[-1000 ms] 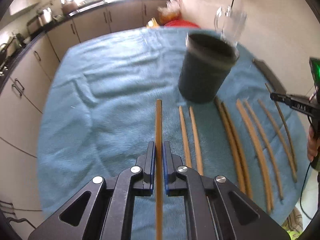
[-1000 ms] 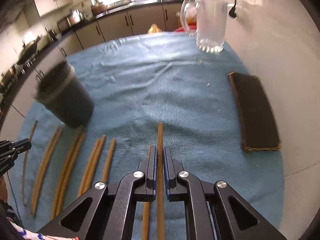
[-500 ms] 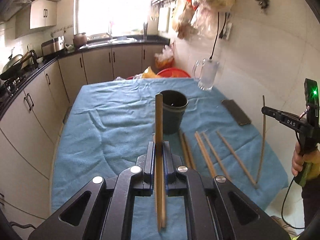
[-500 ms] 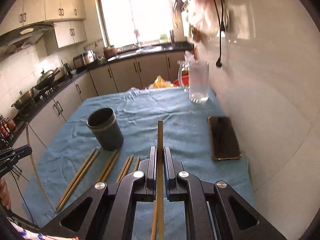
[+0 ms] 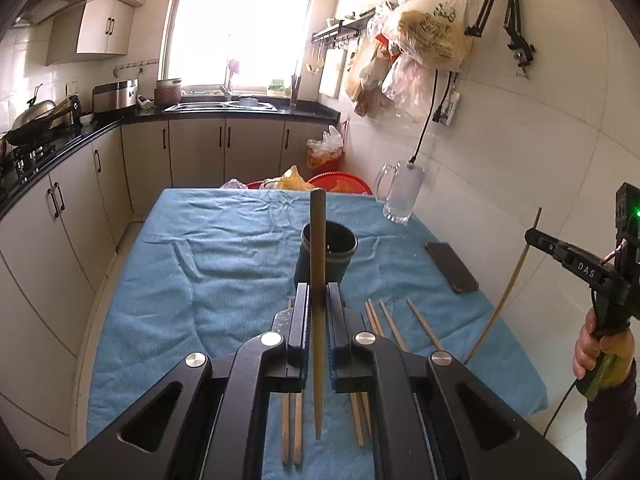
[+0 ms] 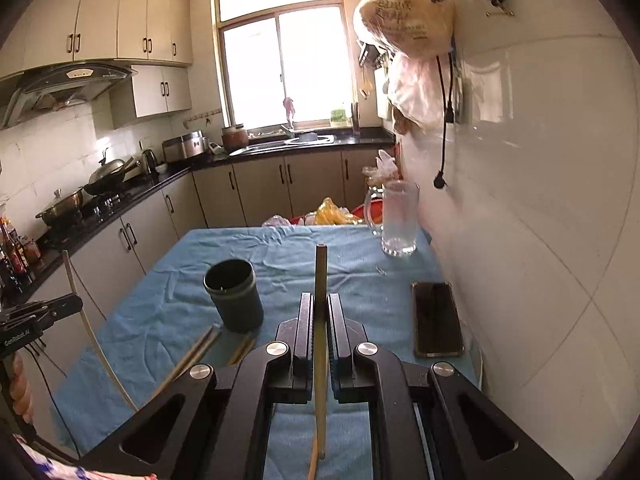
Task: Organize utensils
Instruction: 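Lift both held chopsticks and lower them into the black holder cup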
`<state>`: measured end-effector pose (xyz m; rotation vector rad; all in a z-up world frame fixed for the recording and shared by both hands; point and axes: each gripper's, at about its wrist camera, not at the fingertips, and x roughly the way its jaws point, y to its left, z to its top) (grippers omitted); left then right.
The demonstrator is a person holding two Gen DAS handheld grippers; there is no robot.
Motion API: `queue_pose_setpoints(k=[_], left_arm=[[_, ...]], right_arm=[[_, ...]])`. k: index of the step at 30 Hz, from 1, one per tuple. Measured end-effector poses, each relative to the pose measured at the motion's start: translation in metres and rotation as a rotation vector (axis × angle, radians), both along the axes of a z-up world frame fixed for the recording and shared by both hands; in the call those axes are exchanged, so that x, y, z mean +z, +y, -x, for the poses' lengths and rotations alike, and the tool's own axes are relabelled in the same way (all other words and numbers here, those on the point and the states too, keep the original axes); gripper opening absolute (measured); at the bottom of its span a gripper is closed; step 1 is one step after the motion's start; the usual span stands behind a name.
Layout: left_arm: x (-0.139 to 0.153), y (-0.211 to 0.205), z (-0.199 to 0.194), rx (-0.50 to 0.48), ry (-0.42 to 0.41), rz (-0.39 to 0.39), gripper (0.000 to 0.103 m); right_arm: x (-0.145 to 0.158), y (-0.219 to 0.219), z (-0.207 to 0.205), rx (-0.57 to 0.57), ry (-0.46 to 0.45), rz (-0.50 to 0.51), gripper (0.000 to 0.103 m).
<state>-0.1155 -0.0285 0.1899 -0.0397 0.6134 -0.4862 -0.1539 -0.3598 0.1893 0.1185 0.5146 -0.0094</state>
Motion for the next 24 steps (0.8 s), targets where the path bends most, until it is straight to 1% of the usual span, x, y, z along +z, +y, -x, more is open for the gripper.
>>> queue_pose_setpoints(k=[7, 11, 13, 16, 20, 22, 24], left_arm=[[0.028, -0.004, -0.033, 0.020, -0.033, 0.036, 0.007], [0.048, -0.011, -0.063, 0.039, -0.047, 0.064, 0.007], [0.059, -0.017, -0.080, 0.047, -0.060, 0.082, 0.007], [0.075, -0.028, -0.105, 0.051, -0.082, 0.107, 0.007], [0.085, -0.051, -0.138, 0.059, -0.117, 0.114, 0.007], [0.084, -0.062, -0.153, 0.053, -0.112, 0.109, 0.007], [0.076, -0.072, -0.171, 0.051, -0.092, 0.099, 0.007]], right_arm=[[0.022, 0.017, -0.042, 0.055, -0.031, -0.020, 0.006], [0.043, 0.028, -0.067, 0.090, -0.066, -0.060, 0.006], [0.058, 0.033, -0.085, 0.108, -0.099, -0.083, 0.006], [0.072, 0.039, -0.110, 0.118, -0.138, -0.109, 0.006], [0.076, 0.042, -0.146, 0.115, -0.152, -0.164, 0.006], [0.069, 0.044, -0.166, 0.105, -0.149, -0.174, 0.007], [0.060, 0.046, -0.181, 0.102, -0.134, -0.177, 0.007]])
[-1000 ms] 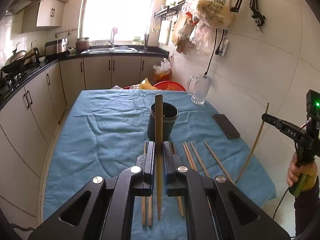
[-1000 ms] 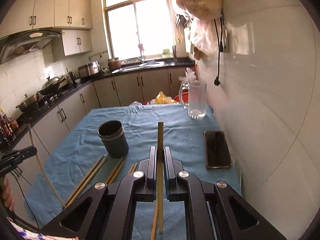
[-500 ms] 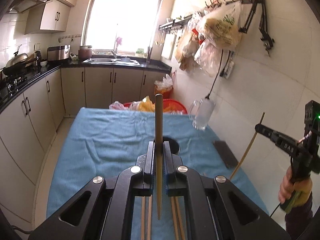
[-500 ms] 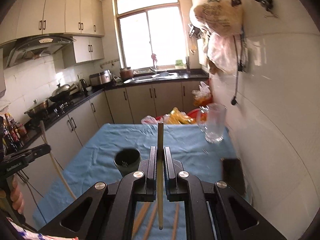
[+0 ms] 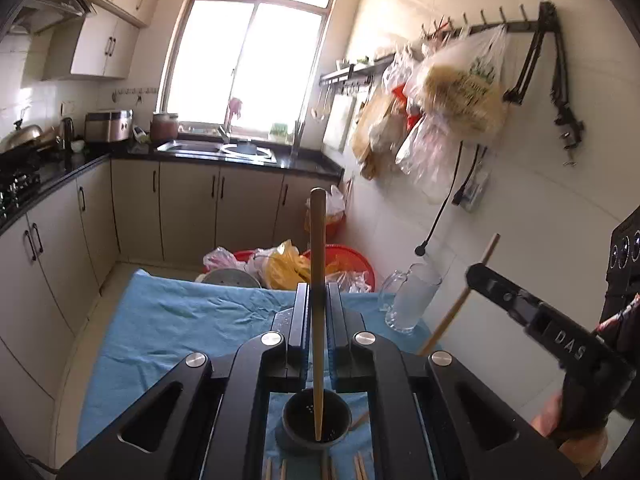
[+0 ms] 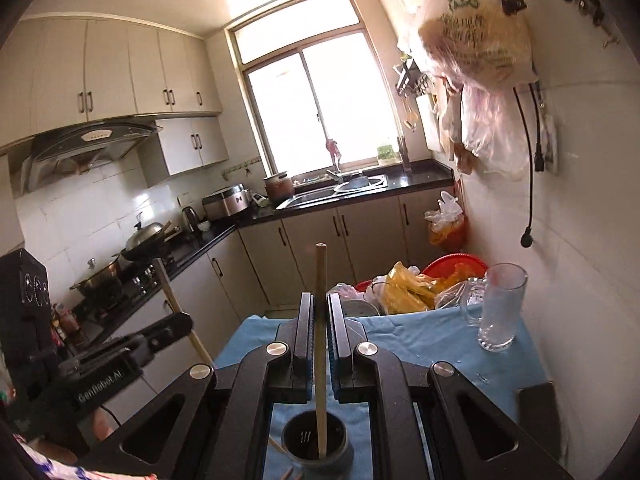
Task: Organize utensils
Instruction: 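Lift both held chopsticks and lower them into the black holder cup, then open the left tool releasing its chopstick while the right tool opens too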
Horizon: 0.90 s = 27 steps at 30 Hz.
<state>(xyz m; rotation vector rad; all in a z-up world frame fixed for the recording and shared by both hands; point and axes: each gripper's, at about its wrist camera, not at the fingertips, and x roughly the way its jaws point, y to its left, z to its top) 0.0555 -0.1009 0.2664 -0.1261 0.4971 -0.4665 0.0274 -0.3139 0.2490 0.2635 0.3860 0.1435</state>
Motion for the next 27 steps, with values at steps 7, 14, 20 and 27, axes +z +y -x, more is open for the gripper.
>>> queue_pose_setpoints(k=[7, 14, 20, 27], left_arm=[[-0.052, -0.022, -0.046, 0.012, 0.121, -0.088, 0.007], [-0.073, -0.017, -0.049, 0.015, 0.163, -0.112, 0.009], [-0.057, 0.000, -0.037, 0.050, 0.137, -0.079, 0.035], [-0.040, 0.029, -0.003, 0.076, 0.112, -0.055, 0.039]], right_arm=[[-0.062, 0.012, -0.048, 0.037, 0.160, 0.022, 0.007], [-0.093, 0.011, -0.061, 0.032, 0.228, 0.020, 0.007], [-0.084, 0.005, -0.055, 0.008, 0.219, 0.014, 0.043], [-0.069, -0.009, -0.018, -0.020, 0.193, 0.031, 0.055]])
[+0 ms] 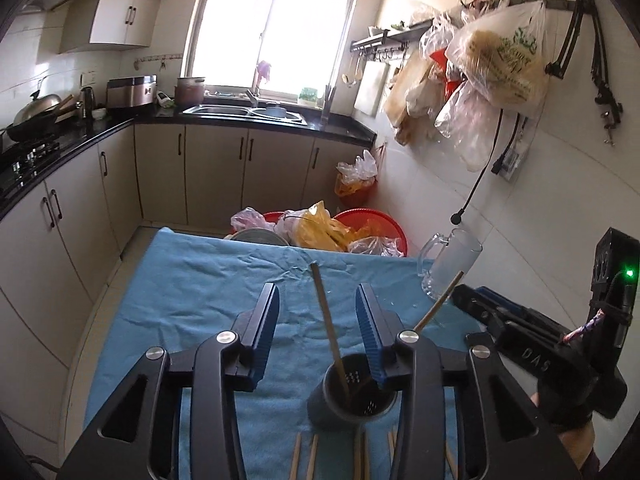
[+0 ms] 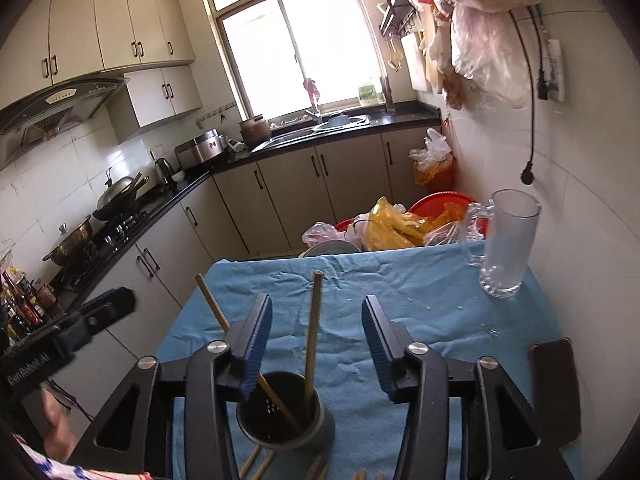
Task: Organize utensils
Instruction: 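Open the left tool releasing its chopstick while the right tool opens too, then close the left tool on a chopstick while the right tool grasps another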
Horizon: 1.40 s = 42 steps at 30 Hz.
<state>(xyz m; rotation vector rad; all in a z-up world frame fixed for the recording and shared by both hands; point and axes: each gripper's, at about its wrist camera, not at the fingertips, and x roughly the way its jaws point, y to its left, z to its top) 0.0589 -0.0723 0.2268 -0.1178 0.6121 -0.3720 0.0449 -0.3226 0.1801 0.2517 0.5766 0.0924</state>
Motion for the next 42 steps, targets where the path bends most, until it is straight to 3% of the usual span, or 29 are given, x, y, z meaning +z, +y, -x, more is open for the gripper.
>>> queue_pose_setpoints(k=[5, 8, 16, 21, 25, 30, 38, 42], left_arm=[[-0.008, 0.022, 0.032, 0.034, -0.003, -0.039, 0.045], [-0.025, 0.033, 0.045, 0.045, 0.032, -0.055, 0.045], [-0.126, 0.037, 0.060, -0.006, 0.280, -0.139, 0.045], [-0.170, 0.018, 0.062, -0.086, 0.399, -0.176, 0.030], [-0.181, 0.002, 0.062, -0.126, 0.394, -0.218, 0.027], [-0.194, -0.012, 0.053, -0.144, 0.393, -0.277, 0.019], [-0.203, -0.024, 0.037, -0.168, 0.385, -0.321, 0.008], [-0.203, -0.021, 0.033, -0.174, 0.397, -0.302, 0.006]], right_arm=[[-0.007, -0.017, 0.037, -0.039, 0.022, 0.043, 0.064], [-0.029, -0.035, 0.061, -0.070, 0.084, 0.056, 0.067], [-0.123, -0.068, 0.097, -0.082, 0.349, 0.052, 0.067], [-0.153, -0.067, 0.106, -0.049, 0.412, 0.068, 0.062], [-0.162, -0.058, 0.103, -0.015, 0.426, 0.081, 0.054], [-0.175, -0.049, 0.097, -0.004, 0.446, 0.093, 0.052], [-0.180, -0.041, 0.089, 0.002, 0.451, 0.154, 0.046], [-0.180, -0.038, 0.087, 0.001, 0.451, 0.206, 0.035]])
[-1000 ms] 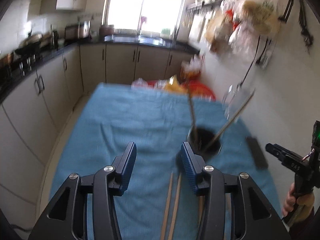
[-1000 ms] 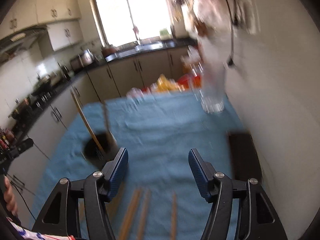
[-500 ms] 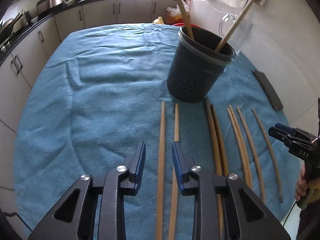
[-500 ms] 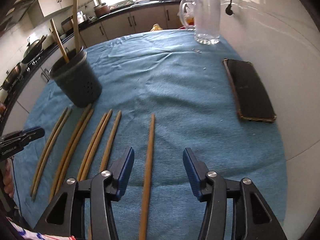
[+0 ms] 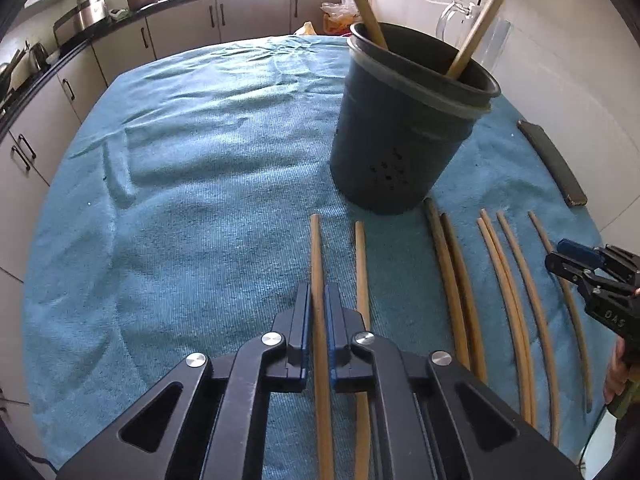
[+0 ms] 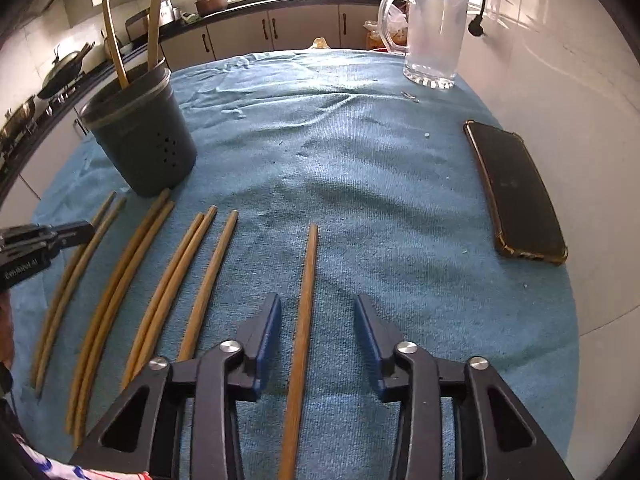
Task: Organize utensils
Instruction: 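Close the left tool on a chopstick while the right tool grasps another, then carry both held chopsticks up and lower them into the holder cup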
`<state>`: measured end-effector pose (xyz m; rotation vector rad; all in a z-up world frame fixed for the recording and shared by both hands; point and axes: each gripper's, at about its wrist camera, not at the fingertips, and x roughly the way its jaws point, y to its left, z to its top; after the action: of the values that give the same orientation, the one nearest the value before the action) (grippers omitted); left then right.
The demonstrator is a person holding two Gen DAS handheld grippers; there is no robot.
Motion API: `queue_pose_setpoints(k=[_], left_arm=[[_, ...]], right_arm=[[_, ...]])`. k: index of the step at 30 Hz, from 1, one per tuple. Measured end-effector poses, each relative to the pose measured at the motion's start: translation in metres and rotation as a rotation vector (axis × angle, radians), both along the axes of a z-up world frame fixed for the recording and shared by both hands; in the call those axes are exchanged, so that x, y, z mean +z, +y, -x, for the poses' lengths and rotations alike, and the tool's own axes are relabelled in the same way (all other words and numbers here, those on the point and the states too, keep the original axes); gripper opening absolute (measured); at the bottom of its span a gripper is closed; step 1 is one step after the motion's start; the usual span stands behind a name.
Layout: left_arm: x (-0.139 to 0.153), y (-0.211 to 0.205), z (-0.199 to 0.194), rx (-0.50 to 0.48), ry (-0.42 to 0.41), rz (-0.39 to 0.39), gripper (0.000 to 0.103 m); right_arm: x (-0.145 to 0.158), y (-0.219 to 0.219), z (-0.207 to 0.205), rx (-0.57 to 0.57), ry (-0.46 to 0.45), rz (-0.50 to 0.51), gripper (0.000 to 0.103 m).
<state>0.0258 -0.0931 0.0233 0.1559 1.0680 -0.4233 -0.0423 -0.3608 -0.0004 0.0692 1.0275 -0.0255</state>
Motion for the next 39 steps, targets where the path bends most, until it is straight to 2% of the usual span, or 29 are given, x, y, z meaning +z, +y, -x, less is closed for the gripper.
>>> queue_pose_setpoints(k=[4, 11, 17, 20, 21, 22, 25, 29, 39], left_arm=[[0.000, 0.002, -0.005, 0.007, 0.005, -0.007, 0.006], [-0.001, -0.010, -0.018, 0.002, 0.004, -0.065, 0.006], [-0.001, -0.015, -0.023, -0.001, -0.012, -0.064, 0.006], [-0.001, -0.013, -0.021, 0.001, -0.014, -0.054, 0.006], [-0.001, -0.012, -0.021, 0.009, -0.005, -0.045, 0.006], [0.000, -0.010, -0.021, 0.015, 0.000, -0.036, 0.006], [0.011, -0.004, -0.014, 0.031, -0.038, -0.024, 0.006], [0.035, 0.008, 0.002, 0.054, -0.085, 0.020, 0.006], [0.109, 0.037, 0.071, 0.075, -0.243, 0.172, 0.006]], right_arm=[[0.000, -0.001, -0.004, 0.003, 0.010, 0.003, 0.030], [0.000, -0.002, -0.020, -0.003, 0.041, 0.006, 0.030], [-0.001, 0.005, -0.031, -0.007, 0.037, 0.030, 0.029], [-0.001, 0.010, -0.029, 0.006, 0.019, 0.027, 0.016], [-0.001, 0.011, -0.029, 0.012, 0.017, 0.023, 0.008], [-0.001, 0.011, -0.029, 0.013, 0.018, 0.010, 0.007], [0.003, 0.005, -0.028, -0.002, -0.002, -0.047, 0.006], [0.026, 0.000, -0.013, -0.017, -0.081, -0.086, 0.006], [0.097, 0.007, 0.044, -0.010, -0.286, -0.058, 0.006]])
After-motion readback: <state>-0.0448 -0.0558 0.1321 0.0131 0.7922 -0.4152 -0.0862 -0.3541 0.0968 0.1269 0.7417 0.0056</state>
